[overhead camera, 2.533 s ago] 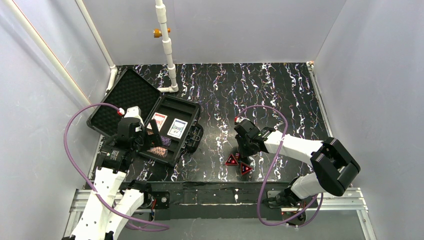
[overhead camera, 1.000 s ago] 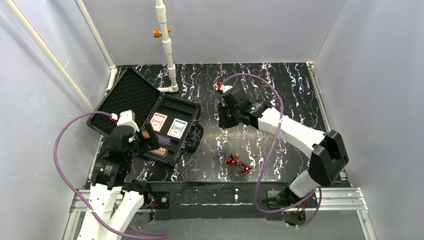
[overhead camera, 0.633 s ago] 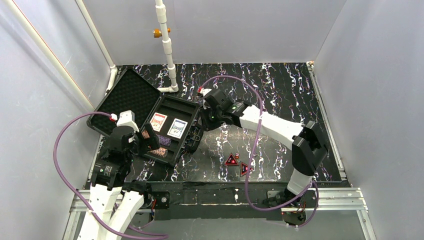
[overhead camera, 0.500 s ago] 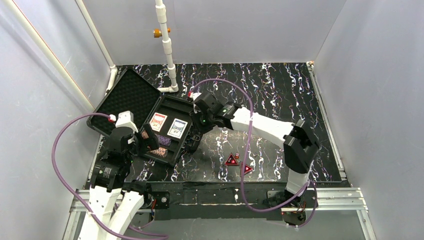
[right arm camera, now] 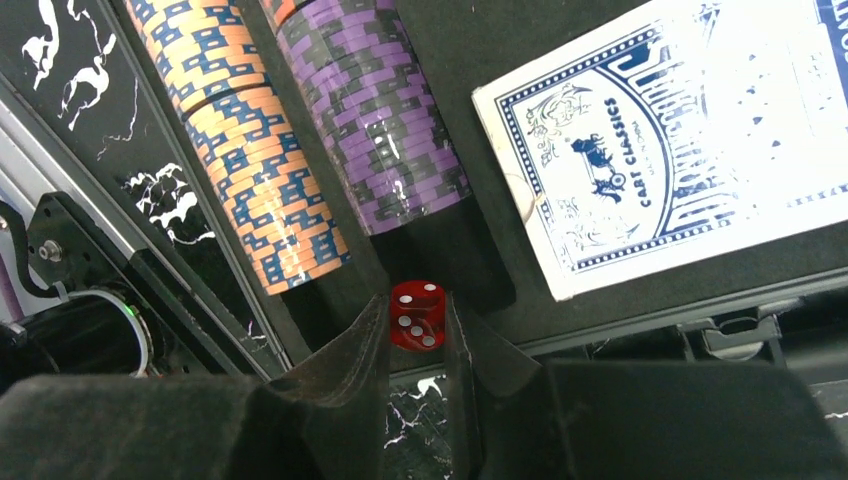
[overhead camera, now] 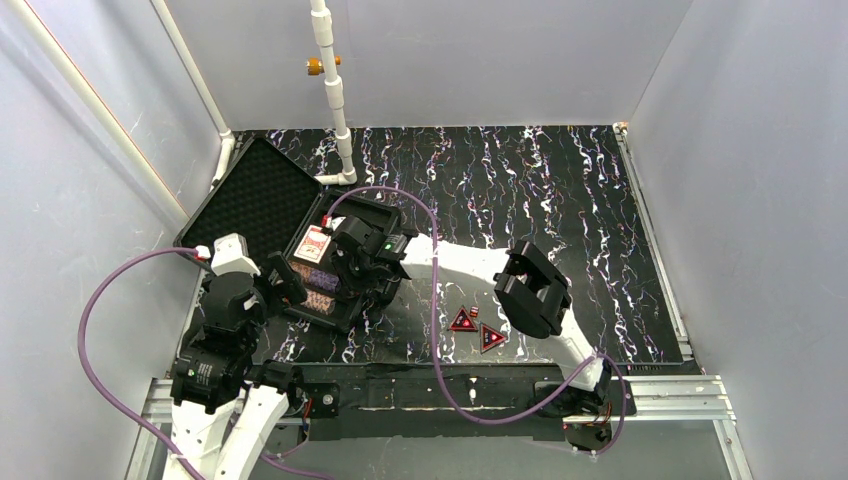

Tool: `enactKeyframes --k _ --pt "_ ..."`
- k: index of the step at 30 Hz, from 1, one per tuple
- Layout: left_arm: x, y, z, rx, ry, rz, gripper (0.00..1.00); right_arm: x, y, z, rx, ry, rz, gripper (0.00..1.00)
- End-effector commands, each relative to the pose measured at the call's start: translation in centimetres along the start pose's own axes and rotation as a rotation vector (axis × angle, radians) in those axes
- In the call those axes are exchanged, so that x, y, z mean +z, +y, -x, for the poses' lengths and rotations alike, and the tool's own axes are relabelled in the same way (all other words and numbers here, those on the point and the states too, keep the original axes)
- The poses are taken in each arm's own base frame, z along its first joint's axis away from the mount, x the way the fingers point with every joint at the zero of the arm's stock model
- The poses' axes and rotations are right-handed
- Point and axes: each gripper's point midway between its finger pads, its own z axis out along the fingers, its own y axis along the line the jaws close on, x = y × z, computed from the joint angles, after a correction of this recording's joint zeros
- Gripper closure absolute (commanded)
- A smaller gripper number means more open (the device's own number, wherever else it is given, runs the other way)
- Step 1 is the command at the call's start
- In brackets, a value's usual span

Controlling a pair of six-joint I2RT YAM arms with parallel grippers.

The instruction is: Pack up texas hold em set

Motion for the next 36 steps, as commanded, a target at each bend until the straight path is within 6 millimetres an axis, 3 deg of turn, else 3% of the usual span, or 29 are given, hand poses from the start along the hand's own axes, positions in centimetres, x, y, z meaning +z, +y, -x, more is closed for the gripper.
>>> enactKeyframes --k 1,5,12,19,20,26,36 --pt "0.0 0.7 -0.4 0.001 0.001 0.033 0.02 0.4 1.6 2.1 0.006 -0.060 0.040 0.97" --pt "0.0 0.7 -0.5 0.002 0.005 0.030 0.02 0.7 1.3 1.7 0.002 -0.052 0.031 0.69" --pt "0.1 0.7 -0.5 0.003 0.011 0.030 0.02 -0.8 1.2 2.1 -0.019 -0.077 0.024 0.38" --pt "0.2 0.7 -0.6 0.005 0.015 0.033 0.02 -4.9 1.2 3.0 -0.049 -0.142 0.004 0.32" --pt "0.2 0.7 -0.6 0.005 0.015 0.034 0.02 -8.3 0.8 3.5 -0.064 -0.200 -0.021 0.28" --pt "0.2 0.7 -0.6 0.004 0.016 0.035 0.02 -13.6 -0.6 3.6 -0.085 -0.287 -0.091 0.21" --pt "0.4 0.7 -0.7 0.009 0.026 0.039 0.02 -17.9 -3.1 0.8 -0.062 -0.321 -0.163 0.06"
